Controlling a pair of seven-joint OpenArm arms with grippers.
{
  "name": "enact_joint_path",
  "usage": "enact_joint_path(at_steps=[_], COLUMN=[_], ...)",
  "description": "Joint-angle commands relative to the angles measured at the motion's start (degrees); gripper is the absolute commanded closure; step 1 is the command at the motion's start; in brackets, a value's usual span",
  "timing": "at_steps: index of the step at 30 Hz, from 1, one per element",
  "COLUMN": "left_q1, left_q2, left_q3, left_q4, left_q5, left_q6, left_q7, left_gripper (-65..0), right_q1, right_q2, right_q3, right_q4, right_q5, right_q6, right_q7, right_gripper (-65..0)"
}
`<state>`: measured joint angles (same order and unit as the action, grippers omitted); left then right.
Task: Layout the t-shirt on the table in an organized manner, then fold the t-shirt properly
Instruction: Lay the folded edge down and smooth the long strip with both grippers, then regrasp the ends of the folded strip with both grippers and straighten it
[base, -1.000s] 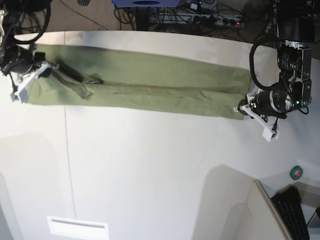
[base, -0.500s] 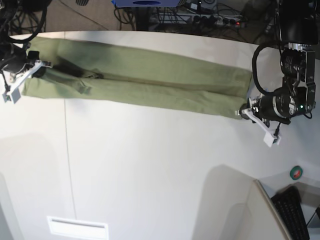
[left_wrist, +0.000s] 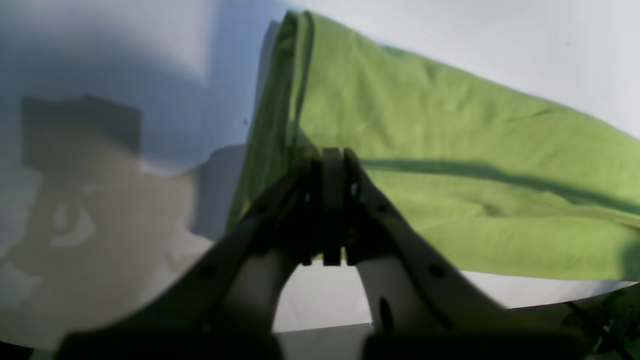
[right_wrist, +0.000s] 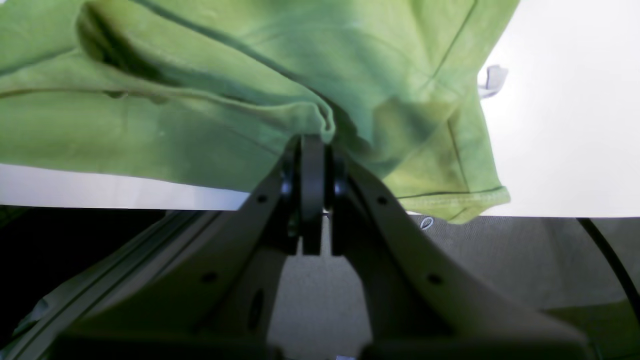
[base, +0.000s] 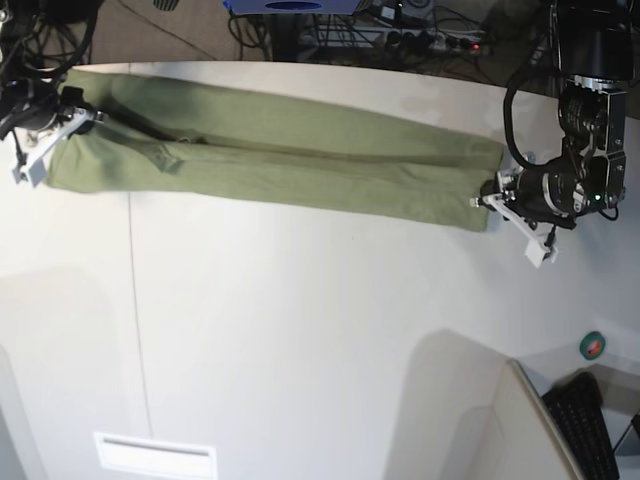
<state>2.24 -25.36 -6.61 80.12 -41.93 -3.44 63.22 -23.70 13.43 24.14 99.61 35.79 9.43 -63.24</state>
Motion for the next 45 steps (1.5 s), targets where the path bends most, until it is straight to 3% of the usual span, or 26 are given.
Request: enact_joint_path(at_steps=[1,18,19,21,24,26,29,33,35,37,39,41,44,45], left_q1=[-0.7,-0.2,-0.2,-0.2,-0.2,-0.3,-0.7,-0.1,0.9,1.0,0.8,0.4,-1.1,-1.5], left_q2=[-0.8,-0.9,-1.0,-1.1,-1.1,-0.5,1.7,2.8,3.4,5.2,5.5,6.6,7.3,7.3], left_q3=[-0.2,-0.6,-0.6,-0.7,-1.7,-5.8,-13.3,-15.9,-15.8,-13.7,-10.0,-5.8,-1.2,0.9], left_q4=[0.8,0.8,0.8,0.8,1.3,1.4,2.5,9.2,11.4,12.2,11.6,9.4,4.6,2.4], left_q5=[-0.3,-0.3,-0.3,-0.3,-0.3,-0.4,-0.7,-0.7,-0.8,-0.7,-0.4,-0.3,-0.3,-0.3], left_q6=[-0.3,0.1,0.1,0.1,0.1,0.1,-0.2,-0.3,-0.3,-0.3,-0.3,-0.1,0.0,0.0], left_q7=[-0.7,-0.7,-0.7,-0.7,-0.7,-0.7,-0.7,-0.3,-0.2,-0.4,-0.6,-0.8,-3.6,-5.2], left_gripper=[0.0,0.0,-3.3,-16.9,-36.9,-48.2,-55.9,-54.8,-49.5,-37.4,-18.8,0.0,0.0,0.0], right_q1=[0.0,0.0,0.0,0.0,-0.5,-1.7,-3.4,-4.6,-4.2,-2.7,-1.5,-0.1,3.1,4.5], right_q2=[0.9,0.9,0.8,0.8,-0.3,-1.0,-1.4,-1.5,-2.8,-3.8,-3.8,-3.8,-3.8,-3.8], right_q3=[0.3,0.3,0.3,0.3,0.7,0.8,0.8,2.5,5.3,8.4,8.9,8.9,8.9,8.9], right_q4=[0.4,-3.2,-3.1,-3.1,-2.3,0.7,6.3,11.1,11.4,11.3,11.0,9.8,4.0,1.1], right_q5=[0.4,0.5,0.5,0.6,0.6,0.6,0.5,0.5,0.5,0.5,0.5,0.5,0.5,0.5], right_q6=[0.2,0.2,0.2,0.2,0.2,0.2,0.2,0.1,0.1,0.4,0.5,0.6,0.7,0.7], right_q7=[0.3,-0.2,-0.2,-0.2,0.0,0.3,0.3,0.3,0.3,0.8,1.5,2.5,2.6,2.6], right_gripper=[0.0,0.0,0.0,-0.9,-15.3,-21.8,-26.7,-26.4,-26.4,-26.3,-24.6,-17.7,-0.6,0.0])
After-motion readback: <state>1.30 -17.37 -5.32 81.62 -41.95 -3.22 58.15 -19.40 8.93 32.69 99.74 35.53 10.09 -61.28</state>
